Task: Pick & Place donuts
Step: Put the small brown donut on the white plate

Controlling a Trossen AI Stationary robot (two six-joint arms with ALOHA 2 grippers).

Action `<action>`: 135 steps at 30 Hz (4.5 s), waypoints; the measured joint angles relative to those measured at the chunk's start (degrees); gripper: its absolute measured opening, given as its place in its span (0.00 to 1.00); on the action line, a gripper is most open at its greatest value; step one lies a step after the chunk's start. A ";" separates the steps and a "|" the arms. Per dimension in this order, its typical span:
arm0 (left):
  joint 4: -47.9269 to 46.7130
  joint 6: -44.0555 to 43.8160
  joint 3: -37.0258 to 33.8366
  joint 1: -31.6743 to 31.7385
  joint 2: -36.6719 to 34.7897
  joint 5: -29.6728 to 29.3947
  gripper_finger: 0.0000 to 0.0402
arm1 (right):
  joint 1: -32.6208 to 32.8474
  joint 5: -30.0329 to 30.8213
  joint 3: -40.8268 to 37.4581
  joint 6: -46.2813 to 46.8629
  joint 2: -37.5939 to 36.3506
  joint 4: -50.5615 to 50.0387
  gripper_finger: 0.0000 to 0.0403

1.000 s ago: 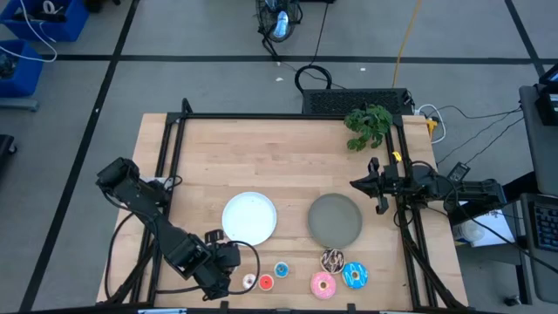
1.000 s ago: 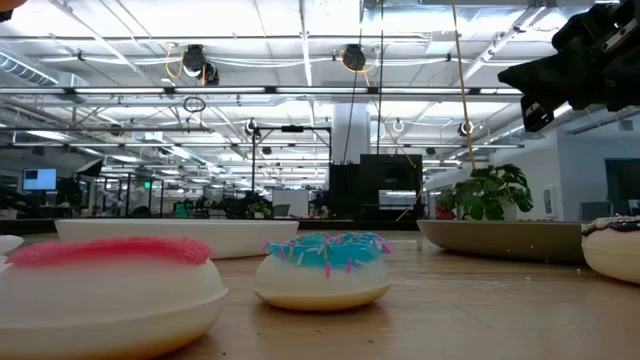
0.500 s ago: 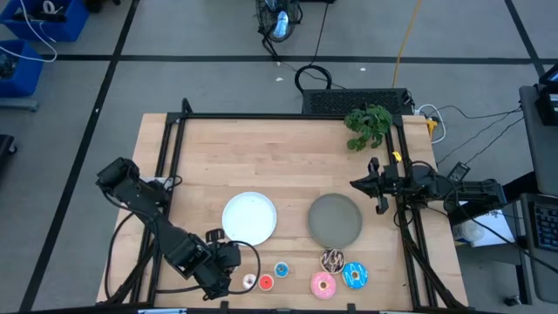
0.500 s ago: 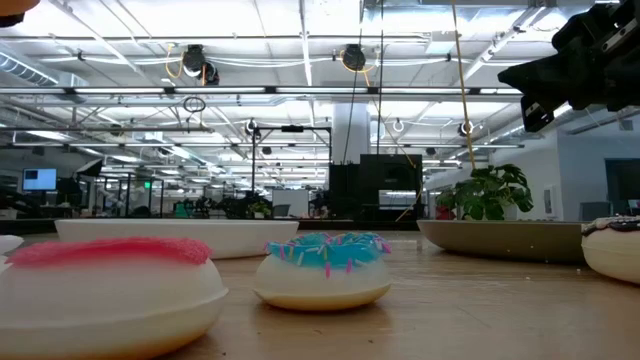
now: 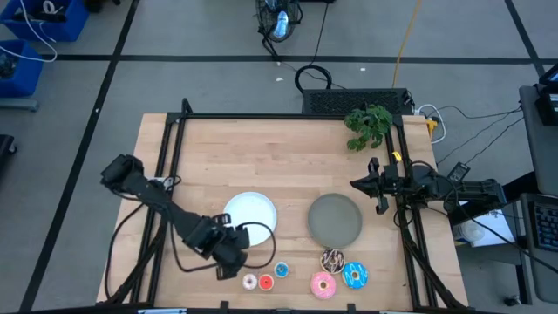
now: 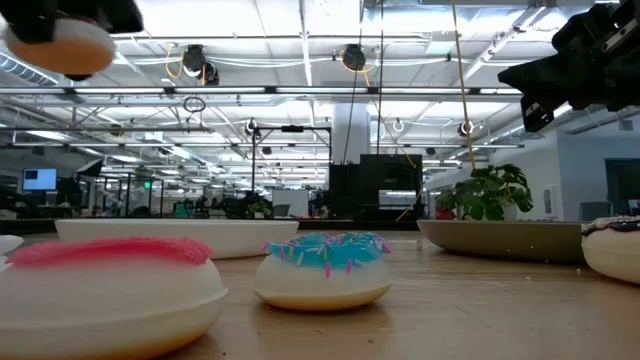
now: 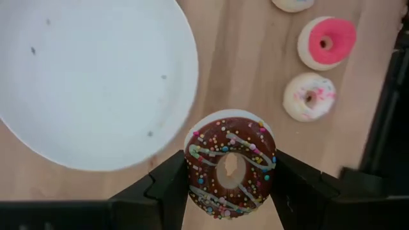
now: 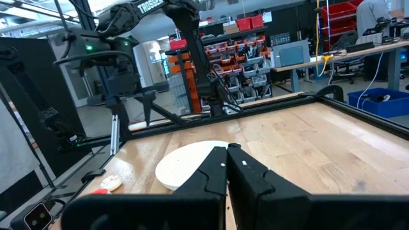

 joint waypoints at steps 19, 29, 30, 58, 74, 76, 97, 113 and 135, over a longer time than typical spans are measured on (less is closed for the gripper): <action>-3.06 15.50 0.02 13.16 -4.14 -0.45 0.49 | 0.00 0.02 0.00 0.00 0.00 0.00 0.00; -8.43 18.48 0.04 21.97 -6.60 -0.12 0.49 | 0.00 0.02 0.01 -0.01 -0.02 -0.04 0.00; -8.64 19.60 0.04 22.83 -6.60 -0.07 0.49 | 0.00 0.02 0.00 -0.01 0.00 -0.04 0.00; -6.99 28.08 0.02 27.89 -6.58 0.76 0.49 | 0.00 0.25 0.01 -0.87 -0.02 0.74 0.00; -6.96 25.94 0.00 27.86 -6.56 -0.67 0.49 | 0.00 0.26 0.01 -1.06 -0.02 0.73 0.00; -6.42 25.28 -0.05 27.87 -6.56 -1.39 0.49 | 0.00 0.26 0.01 -1.07 -0.02 0.91 0.00; 9.51 23.03 -13.49 30.72 -6.41 3.56 0.49 | 0.00 0.11 0.02 -1.99 -0.02 2.84 0.00; 10.87 24.30 -13.53 31.48 -1.24 4.52 0.49 | 0.00 0.00 0.01 -2.15 0.77 2.83 0.00; 13.35 27.55 -13.49 29.96 7.43 5.00 0.49 | 0.00 0.00 0.00 -1.97 1.49 2.86 0.00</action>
